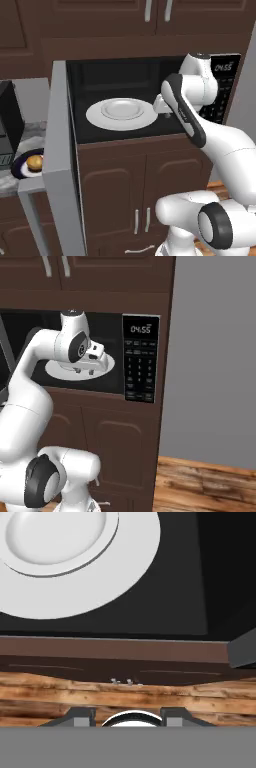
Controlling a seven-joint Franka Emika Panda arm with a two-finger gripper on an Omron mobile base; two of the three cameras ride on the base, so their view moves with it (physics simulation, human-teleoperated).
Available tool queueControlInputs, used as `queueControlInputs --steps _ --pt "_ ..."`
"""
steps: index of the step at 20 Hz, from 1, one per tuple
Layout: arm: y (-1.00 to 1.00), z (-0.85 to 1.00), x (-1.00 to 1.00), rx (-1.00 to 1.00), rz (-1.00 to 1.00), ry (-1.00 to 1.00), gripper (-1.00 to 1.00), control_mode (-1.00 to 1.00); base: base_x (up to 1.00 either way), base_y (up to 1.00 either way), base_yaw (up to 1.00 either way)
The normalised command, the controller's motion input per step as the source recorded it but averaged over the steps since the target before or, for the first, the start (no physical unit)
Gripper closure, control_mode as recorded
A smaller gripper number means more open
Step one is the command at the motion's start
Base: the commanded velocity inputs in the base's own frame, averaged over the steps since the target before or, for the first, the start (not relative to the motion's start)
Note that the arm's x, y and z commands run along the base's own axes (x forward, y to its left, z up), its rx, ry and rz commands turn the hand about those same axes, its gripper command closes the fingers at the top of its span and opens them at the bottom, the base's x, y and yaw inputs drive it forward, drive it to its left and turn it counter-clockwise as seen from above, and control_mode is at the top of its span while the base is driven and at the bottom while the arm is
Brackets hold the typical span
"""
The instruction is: Pick the potato from the counter and place it in the microwave.
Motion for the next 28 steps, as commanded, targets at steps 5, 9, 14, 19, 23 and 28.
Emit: queueControlInputs --steps 5,9,14,19,23,28 --pt "0.0 0.0 0.0 0.0 0.0 0.0 -1.0 1.0 -0.57 -0.04 0.05" --pt "0.0 0.0 0.0 0.0 0.0 0.0 -1.0 1.0 -1.0 -0.09 0.07" --pt "0.0 0.0 0.0 0.0 0.0 0.0 -1.0 1.0 -0.88 0.14 0.05" --pt "0.0 0.0 0.0 0.0 0.0 0.0 -1.0 1.0 -0.31 -0.24 0.37" --pt "0.0 0.0 0.0 0.0 0.0 0.0 -1.0 1.0 -0.7 -0.55 0.77" --pt "0.0 0.0 0.0 0.0 0.0 0.0 -1.0 1.0 -0.99 -0.15 0.78"
